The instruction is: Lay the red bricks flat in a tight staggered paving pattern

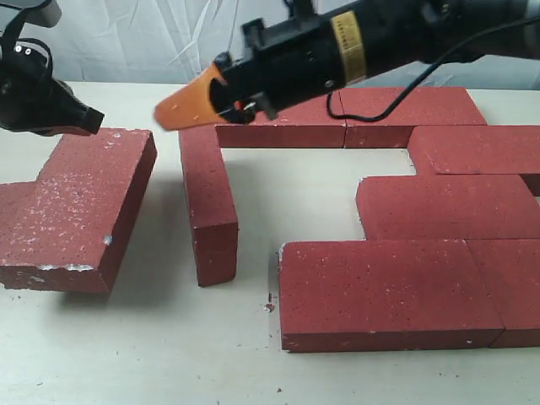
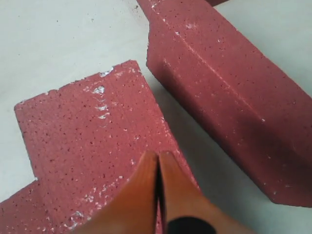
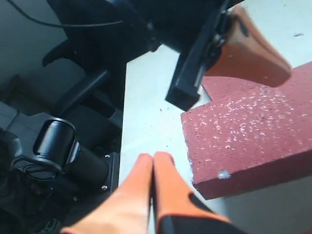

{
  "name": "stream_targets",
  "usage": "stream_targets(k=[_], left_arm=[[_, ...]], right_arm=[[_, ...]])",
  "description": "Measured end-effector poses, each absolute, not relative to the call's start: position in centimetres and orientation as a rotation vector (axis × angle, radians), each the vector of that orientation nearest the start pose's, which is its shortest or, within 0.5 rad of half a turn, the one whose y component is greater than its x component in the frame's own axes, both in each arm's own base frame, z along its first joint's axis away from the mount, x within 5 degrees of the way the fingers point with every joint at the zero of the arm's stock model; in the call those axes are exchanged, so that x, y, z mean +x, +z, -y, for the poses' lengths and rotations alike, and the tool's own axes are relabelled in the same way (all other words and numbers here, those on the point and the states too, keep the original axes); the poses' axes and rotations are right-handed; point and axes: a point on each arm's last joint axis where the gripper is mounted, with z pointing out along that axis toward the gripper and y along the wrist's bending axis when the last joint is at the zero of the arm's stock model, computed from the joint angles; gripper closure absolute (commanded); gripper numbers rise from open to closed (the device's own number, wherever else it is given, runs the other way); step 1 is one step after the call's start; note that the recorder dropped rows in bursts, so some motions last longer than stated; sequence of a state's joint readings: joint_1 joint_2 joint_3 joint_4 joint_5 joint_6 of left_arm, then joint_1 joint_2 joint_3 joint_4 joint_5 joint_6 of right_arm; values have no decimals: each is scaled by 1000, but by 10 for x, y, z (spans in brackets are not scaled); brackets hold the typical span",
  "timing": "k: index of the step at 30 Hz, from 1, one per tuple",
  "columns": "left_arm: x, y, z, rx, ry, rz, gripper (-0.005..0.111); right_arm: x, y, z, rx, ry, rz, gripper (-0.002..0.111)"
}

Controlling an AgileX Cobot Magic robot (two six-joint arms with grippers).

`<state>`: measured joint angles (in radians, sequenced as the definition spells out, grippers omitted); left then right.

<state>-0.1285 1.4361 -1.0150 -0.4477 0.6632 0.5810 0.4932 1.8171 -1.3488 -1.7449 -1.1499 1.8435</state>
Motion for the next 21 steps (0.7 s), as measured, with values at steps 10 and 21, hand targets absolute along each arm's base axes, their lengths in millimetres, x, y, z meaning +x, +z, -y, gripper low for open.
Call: stream_targets(k=[10,21], left_arm=[[296,271,56,579,-184,-2424,107],[298,272,55,540,-159,-2405,107]], right_arm=[[319,255,-296,-1229,445,-1661,107],[359,256,-206,-930,-719,-2028,109]])
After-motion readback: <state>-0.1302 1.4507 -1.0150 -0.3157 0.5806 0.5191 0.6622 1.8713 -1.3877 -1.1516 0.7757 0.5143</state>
